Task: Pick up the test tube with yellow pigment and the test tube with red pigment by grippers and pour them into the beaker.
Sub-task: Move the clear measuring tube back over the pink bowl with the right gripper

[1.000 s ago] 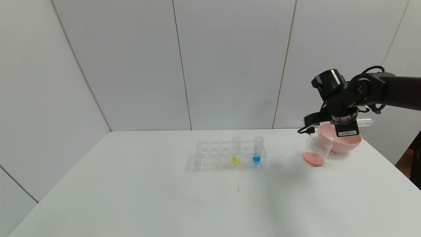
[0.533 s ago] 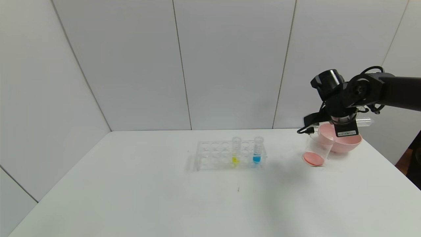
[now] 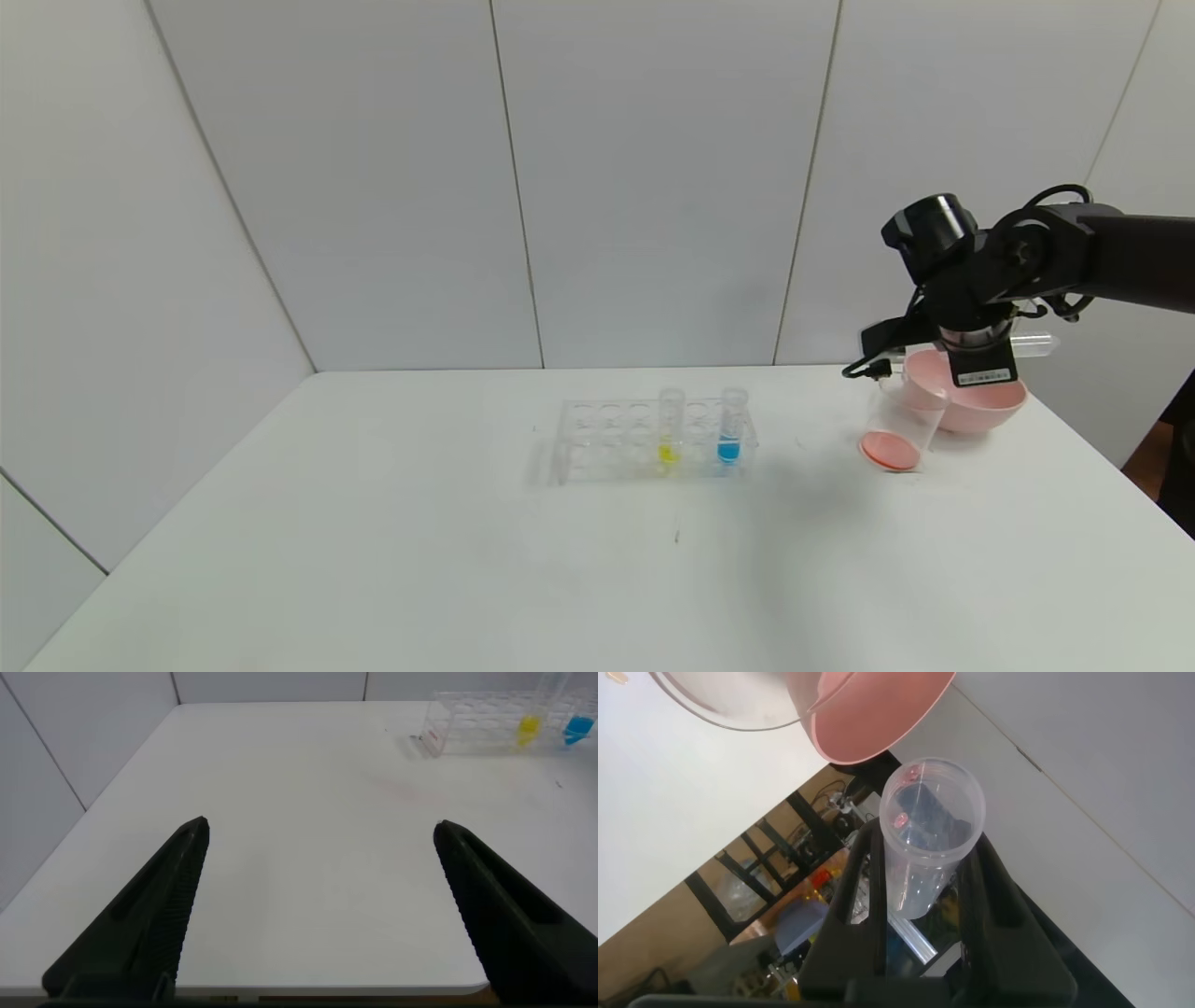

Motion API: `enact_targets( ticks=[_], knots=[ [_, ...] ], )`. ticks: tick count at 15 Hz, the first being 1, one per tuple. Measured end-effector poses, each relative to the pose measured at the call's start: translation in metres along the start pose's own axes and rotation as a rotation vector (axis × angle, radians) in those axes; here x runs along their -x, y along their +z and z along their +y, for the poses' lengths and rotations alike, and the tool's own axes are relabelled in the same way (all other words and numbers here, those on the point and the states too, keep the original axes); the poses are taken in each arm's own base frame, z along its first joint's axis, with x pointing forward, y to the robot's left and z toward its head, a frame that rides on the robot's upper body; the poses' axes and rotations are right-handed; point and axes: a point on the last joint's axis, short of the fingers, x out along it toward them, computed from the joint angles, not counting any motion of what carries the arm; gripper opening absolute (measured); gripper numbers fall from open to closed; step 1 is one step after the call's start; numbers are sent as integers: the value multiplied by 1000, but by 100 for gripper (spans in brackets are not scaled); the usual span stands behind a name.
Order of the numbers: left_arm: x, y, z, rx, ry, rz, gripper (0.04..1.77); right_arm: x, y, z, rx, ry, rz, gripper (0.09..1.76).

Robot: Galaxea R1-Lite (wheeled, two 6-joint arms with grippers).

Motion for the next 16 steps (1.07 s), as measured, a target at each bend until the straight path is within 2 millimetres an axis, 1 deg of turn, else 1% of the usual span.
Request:
enact_targets(
  ticks=[2,4,7,9,10,13,16],
  knots=[
    [0,0,0,0,0,0,172,0,-2,-2,-15,3,-45,50],
    [0,0,0,0,0,0,172,-1,-7,-5,-46,13,-155,50],
    [0,0,0,0,0,0,172,-4,-30,-12,-101,41,-302,50],
    [0,0,0,0,0,0,172,-4,-48,-17,-177,65,-418,50],
    [0,0,0,0,0,0,172,-4,-57,-18,-232,84,-473,50],
    [0,0,0,0,0,0,172,-1,-83,-20,-506,194,-646,50],
    [0,0,0,0,0,0,172,5,-101,-29,-750,246,-797,50]
  ],
)
